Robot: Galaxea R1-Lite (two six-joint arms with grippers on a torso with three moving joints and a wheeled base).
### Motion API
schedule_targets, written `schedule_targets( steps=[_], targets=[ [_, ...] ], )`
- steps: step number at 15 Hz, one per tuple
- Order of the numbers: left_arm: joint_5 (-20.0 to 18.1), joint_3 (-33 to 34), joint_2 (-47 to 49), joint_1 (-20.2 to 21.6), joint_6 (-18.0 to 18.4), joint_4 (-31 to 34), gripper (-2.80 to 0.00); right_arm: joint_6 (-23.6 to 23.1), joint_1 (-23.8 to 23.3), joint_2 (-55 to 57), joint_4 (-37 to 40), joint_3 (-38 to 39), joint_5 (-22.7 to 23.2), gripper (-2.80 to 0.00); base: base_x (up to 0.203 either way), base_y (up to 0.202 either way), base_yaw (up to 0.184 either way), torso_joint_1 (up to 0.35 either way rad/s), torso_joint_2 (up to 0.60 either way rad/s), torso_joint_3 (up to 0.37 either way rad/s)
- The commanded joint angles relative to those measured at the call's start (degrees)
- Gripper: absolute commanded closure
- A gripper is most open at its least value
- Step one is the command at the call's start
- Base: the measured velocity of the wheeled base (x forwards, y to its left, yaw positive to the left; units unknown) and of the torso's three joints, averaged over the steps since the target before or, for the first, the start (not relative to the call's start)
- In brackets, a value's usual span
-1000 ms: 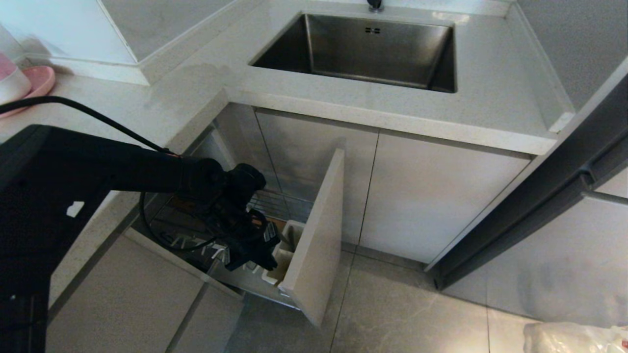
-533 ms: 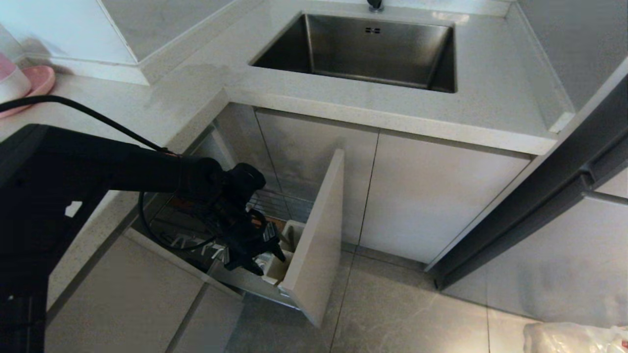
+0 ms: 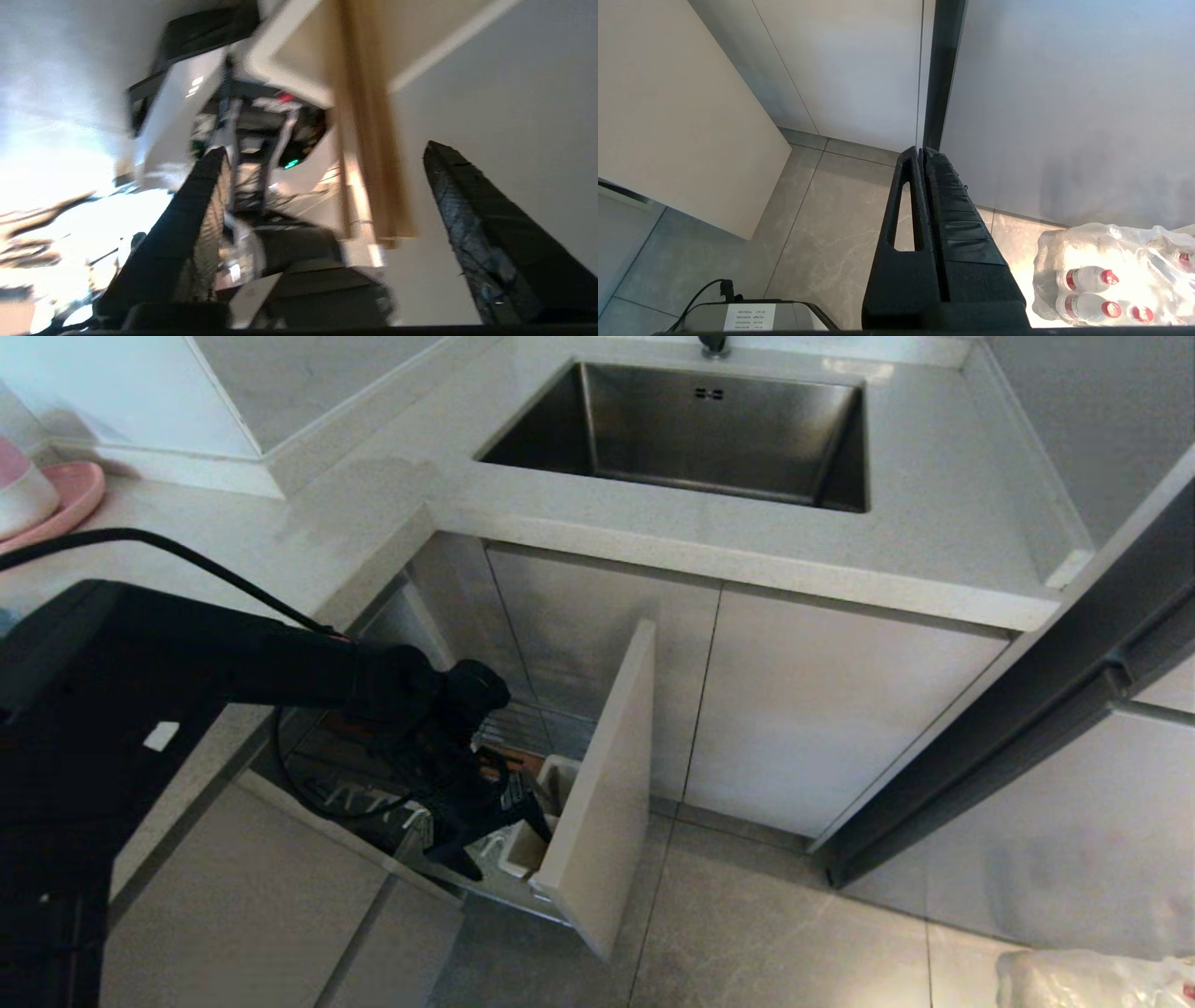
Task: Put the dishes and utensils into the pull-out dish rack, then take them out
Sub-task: Take the chopsticks out of the cupboard
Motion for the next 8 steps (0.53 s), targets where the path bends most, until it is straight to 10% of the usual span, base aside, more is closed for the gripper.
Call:
schedule_targets(
  steps=[1, 8],
  targets=[
    [0.3, -0.4, 1.2, 0.0, 0.7, 1.4, -2.8, 0.0, 0.0, 0.1, 0.0, 0.0, 0.0, 0.0, 0.0, 0.0, 0.0, 0.0, 0.0, 0.0],
    [0.6, -1.0, 2.5, -0.3, 4.2, 5.5, -2.8, 0.0, 0.0, 0.1, 0.0, 0.0, 0.0, 0.0, 0.0, 0.0, 0.0, 0.0, 0.0, 0.0]
  ],
)
